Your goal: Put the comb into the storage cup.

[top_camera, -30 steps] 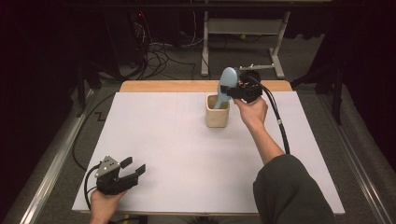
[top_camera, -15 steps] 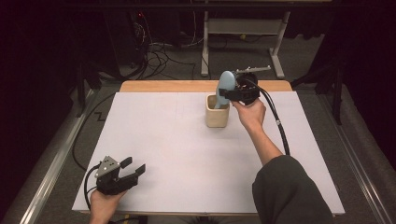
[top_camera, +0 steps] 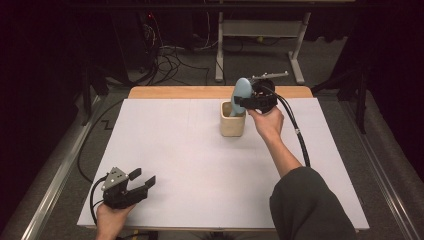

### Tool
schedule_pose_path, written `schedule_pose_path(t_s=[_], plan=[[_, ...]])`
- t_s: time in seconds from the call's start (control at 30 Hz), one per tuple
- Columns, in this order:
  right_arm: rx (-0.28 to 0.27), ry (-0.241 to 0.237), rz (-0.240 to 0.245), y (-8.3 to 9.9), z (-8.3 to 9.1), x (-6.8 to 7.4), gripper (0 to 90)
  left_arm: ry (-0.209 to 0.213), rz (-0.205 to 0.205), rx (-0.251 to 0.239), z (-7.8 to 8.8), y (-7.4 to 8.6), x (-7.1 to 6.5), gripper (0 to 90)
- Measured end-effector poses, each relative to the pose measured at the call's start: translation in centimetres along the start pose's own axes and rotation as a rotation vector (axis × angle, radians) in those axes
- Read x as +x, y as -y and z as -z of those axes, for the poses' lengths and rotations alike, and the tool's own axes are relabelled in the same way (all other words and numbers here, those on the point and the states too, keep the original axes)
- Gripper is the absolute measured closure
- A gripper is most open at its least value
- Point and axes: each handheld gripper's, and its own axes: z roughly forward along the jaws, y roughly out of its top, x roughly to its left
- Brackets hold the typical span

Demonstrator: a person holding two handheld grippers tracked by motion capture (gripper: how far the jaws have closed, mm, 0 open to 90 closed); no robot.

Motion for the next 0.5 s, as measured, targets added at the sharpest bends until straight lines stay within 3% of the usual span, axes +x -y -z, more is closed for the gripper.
schedule_pose_path(t_s=[0.5], plan=[[-0.008,0.008,0.020,-0.12,0.48,-0.16,39.4,0.006,0.007,-0.009,0.09,-0.02,-0.02,37.0]])
